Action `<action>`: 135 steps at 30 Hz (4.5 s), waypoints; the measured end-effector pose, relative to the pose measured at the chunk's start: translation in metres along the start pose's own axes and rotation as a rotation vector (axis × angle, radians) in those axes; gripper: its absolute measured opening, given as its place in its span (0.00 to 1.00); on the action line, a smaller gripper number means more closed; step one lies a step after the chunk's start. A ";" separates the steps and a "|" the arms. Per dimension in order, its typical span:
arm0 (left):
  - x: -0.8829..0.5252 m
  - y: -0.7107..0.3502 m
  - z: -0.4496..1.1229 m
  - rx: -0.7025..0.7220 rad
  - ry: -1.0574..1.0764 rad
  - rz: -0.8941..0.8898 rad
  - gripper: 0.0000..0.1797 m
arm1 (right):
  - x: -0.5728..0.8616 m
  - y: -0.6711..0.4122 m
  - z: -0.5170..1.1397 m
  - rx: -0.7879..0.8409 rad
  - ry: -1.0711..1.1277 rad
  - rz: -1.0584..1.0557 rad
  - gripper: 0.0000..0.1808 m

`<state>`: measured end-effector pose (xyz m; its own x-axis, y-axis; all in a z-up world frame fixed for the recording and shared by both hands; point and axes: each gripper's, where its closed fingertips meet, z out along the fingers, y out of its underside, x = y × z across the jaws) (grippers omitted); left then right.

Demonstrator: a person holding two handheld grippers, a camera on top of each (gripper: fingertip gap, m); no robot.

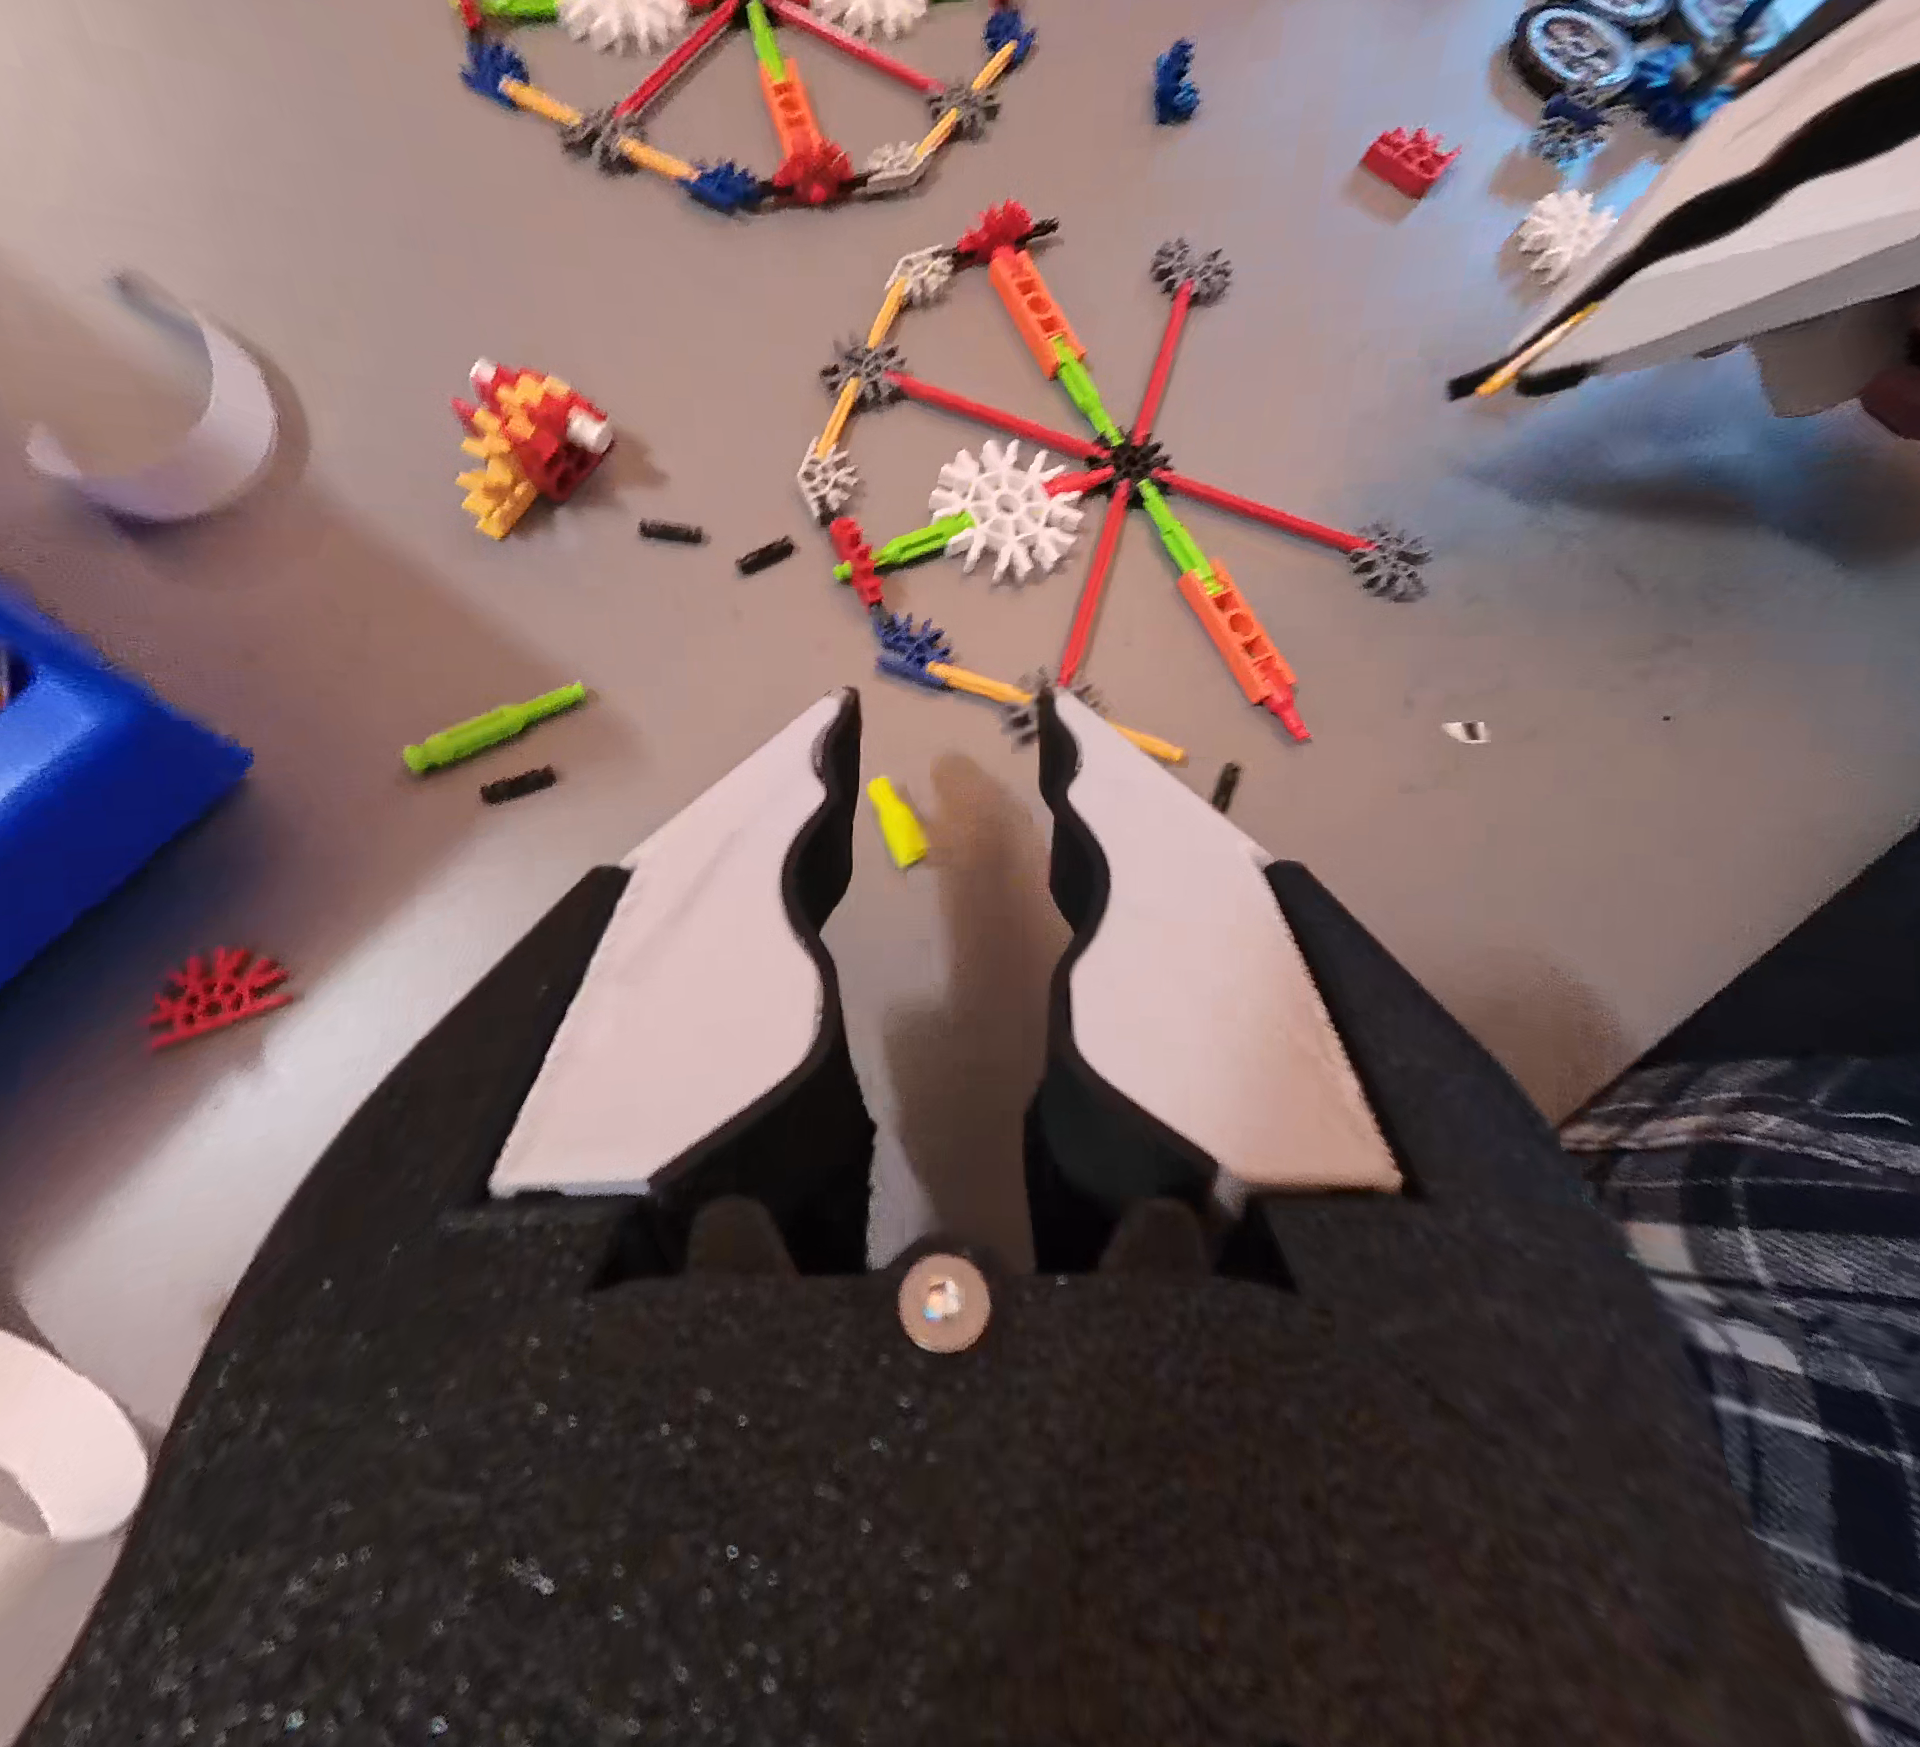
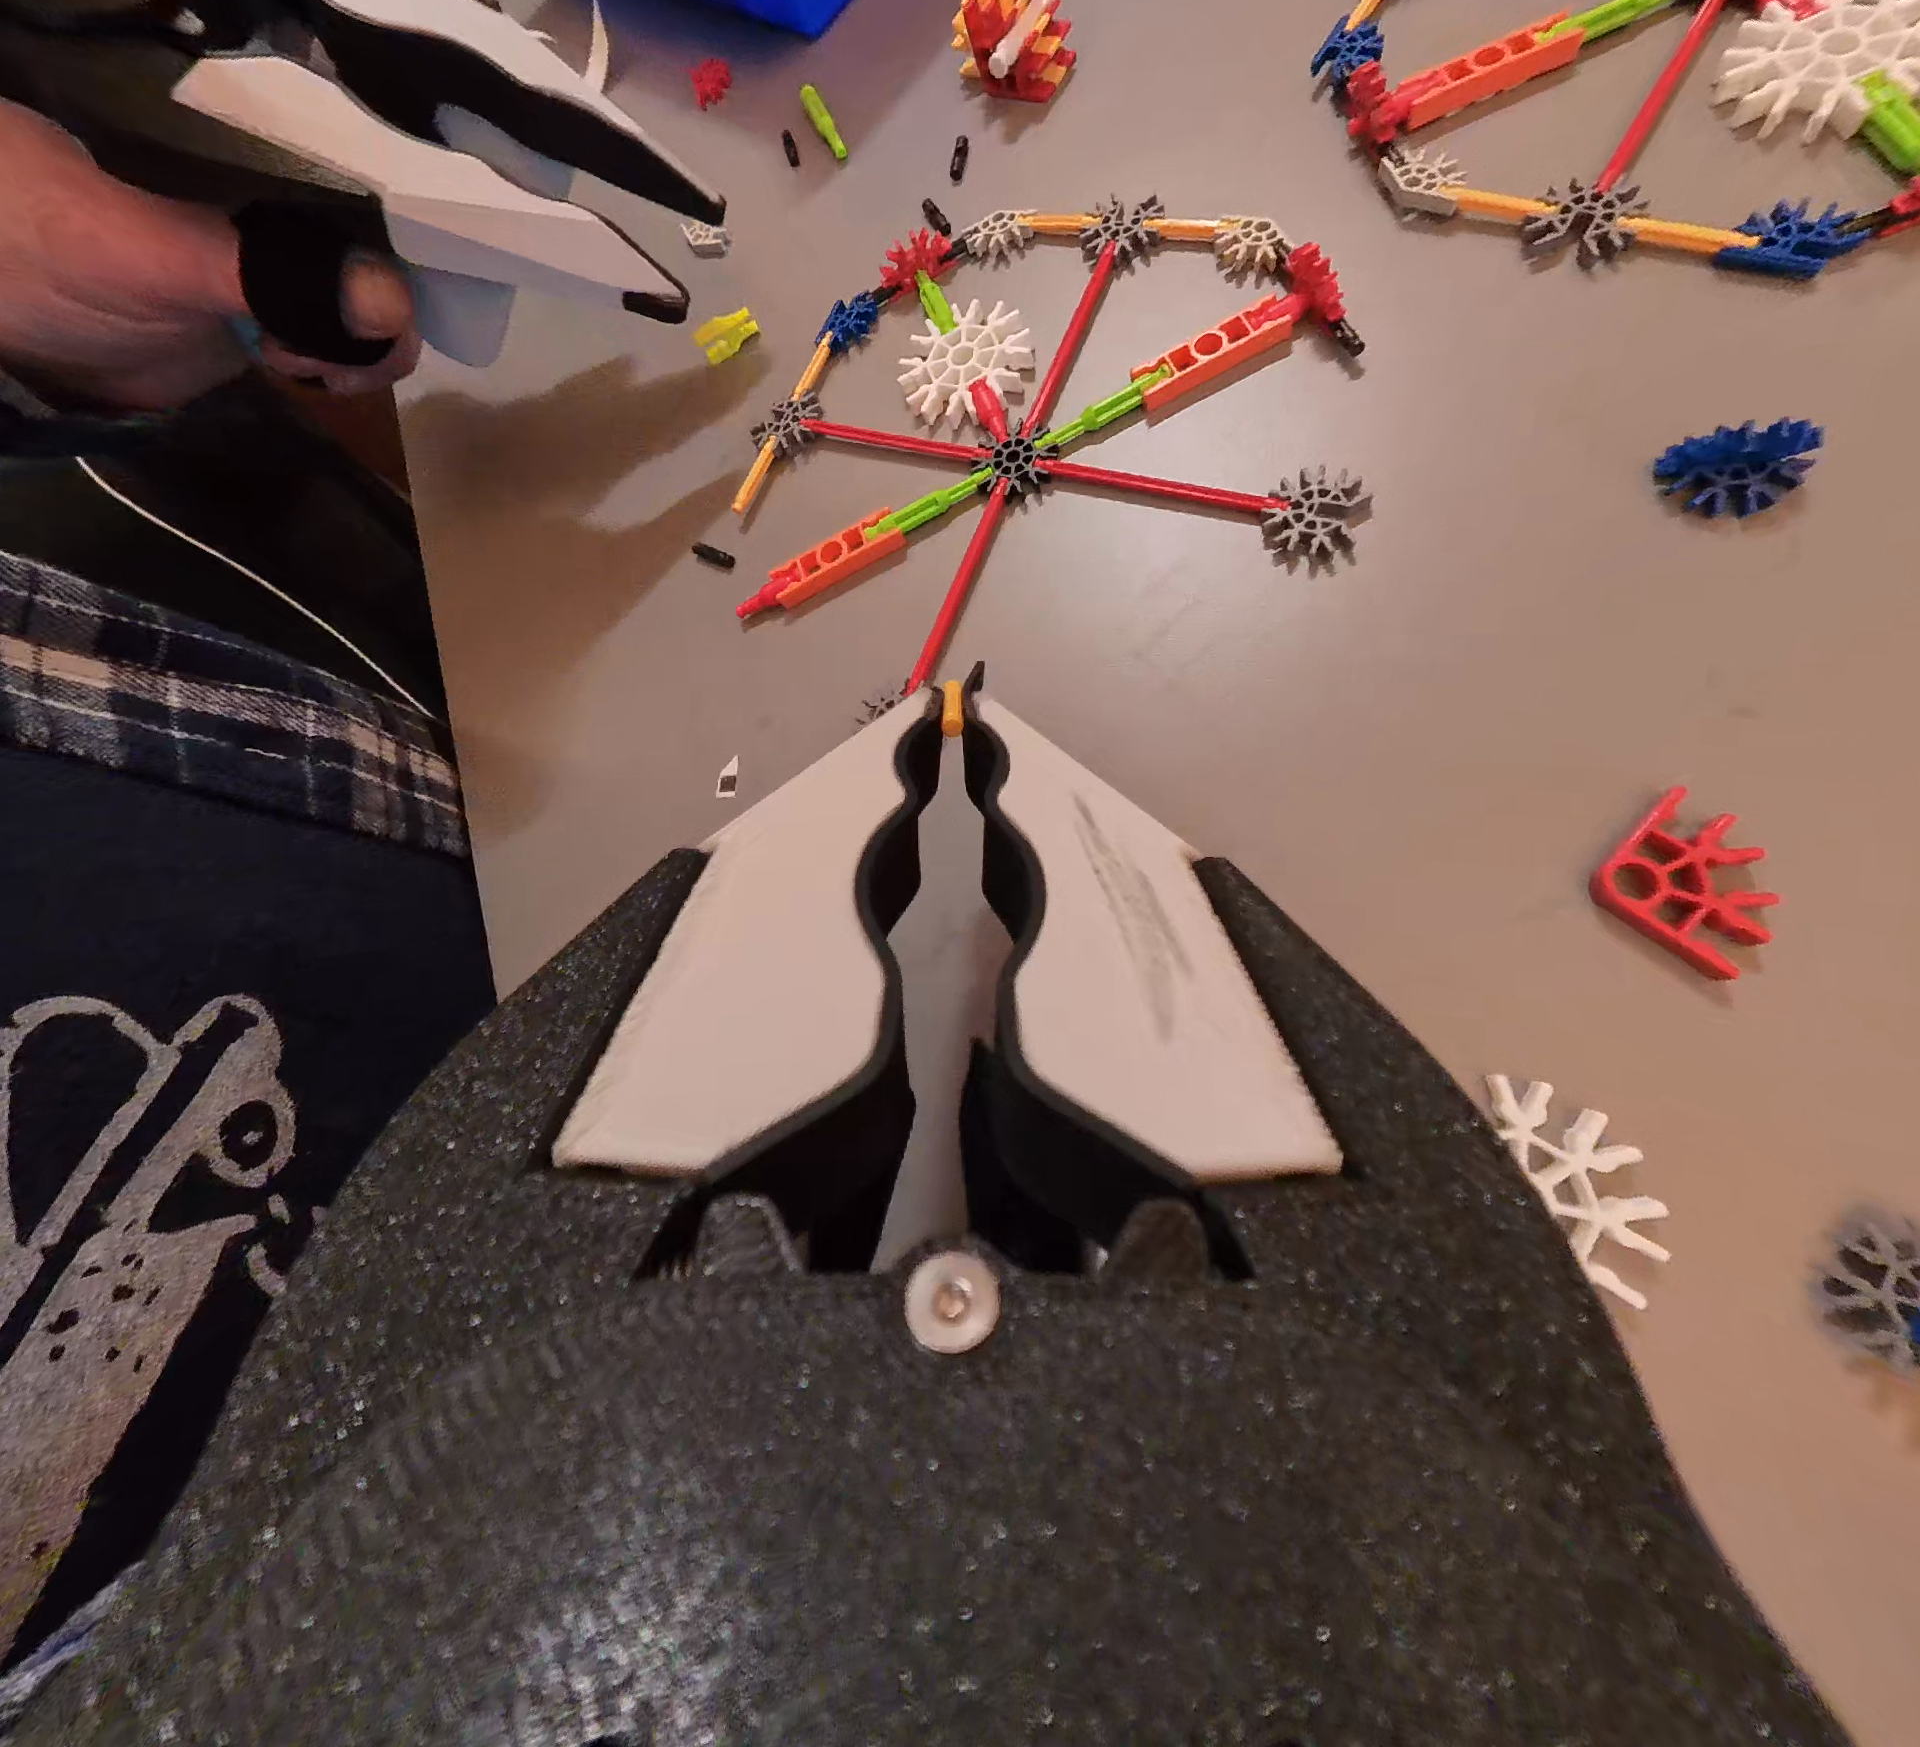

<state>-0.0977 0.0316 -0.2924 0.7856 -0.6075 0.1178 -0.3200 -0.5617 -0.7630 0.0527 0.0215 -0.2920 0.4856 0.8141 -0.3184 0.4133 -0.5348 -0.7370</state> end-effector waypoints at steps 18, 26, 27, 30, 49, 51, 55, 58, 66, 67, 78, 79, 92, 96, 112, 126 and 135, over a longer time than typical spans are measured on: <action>0.082 -0.036 0.047 -0.020 0.237 0.256 0.14 | 0.012 -0.017 -0.010 0.051 0.100 -0.053 0.01; 0.046 -0.005 0.044 -0.173 0.187 0.198 0.16 | 0.035 -0.014 -0.014 0.048 0.281 -0.127 0.01; 0.045 -0.001 0.043 -0.184 0.189 0.184 0.16 | 0.037 -0.014 -0.013 0.045 0.299 -0.140 0.01; 0.050 0.009 0.043 -0.216 0.223 0.167 0.17 | 0.040 -0.014 -0.007 0.040 0.332 -0.166 0.01; 0.065 0.000 0.040 -0.195 0.286 0.210 0.16 | 0.072 -0.027 0.026 -0.004 0.373 -0.157 0.01; 0.066 0.000 0.041 -0.193 0.290 0.211 0.16 | 0.074 -0.025 0.028 -0.015 0.384 -0.160 0.01; 0.065 0.001 0.042 -0.192 0.297 0.212 0.16 | 0.077 -0.023 0.031 -0.029 0.396 -0.155 0.01; 0.065 0.001 0.041 -0.192 0.303 0.212 0.16 | 0.077 -0.022 0.033 -0.040 0.393 -0.157 0.01; 0.064 -0.001 0.042 -0.189 0.315 0.221 0.16 | 0.080 -0.023 0.031 -0.044 0.427 -0.181 0.00; 0.064 -0.002 0.042 -0.187 0.315 0.224 0.16 | 0.080 -0.024 0.030 -0.040 0.431 -0.182 0.00; 0.067 -0.011 0.047 -0.172 0.334 0.244 0.16 | 0.084 -0.021 0.027 -0.026 0.437 -0.143 0.00; 0.068 -0.012 0.047 -0.172 0.335 0.247 0.16 | 0.084 -0.020 0.027 -0.030 0.431 -0.135 0.00; 0.070 -0.015 0.050 -0.170 0.342 0.256 0.17 | 0.067 -0.013 0.031 -0.086 0.357 -0.181 0.11; 0.072 -0.014 0.052 -0.173 0.346 0.260 0.17 | 0.067 -0.008 0.036 -0.124 0.370 -0.227 0.01; 0.072 -0.015 0.054 -0.172 0.349 0.269 0.17 | 0.084 -0.016 0.027 -0.084 0.445 -0.154 0.01; 0.070 -0.017 0.054 -0.170 0.355 0.271 0.18 | 0.082 -0.023 0.022 -0.068 0.460 -0.151 0.09; 0.071 -0.016 0.056 -0.175 0.359 0.275 0.18 | 0.082 -0.022 0.030 -0.092 0.436 -0.161 0.00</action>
<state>-0.0076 0.0289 -0.3075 0.4368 -0.8848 0.1625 -0.5987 -0.4207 -0.6815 0.0605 0.1067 -0.3201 0.6798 0.7279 0.0900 0.5670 -0.4437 -0.6940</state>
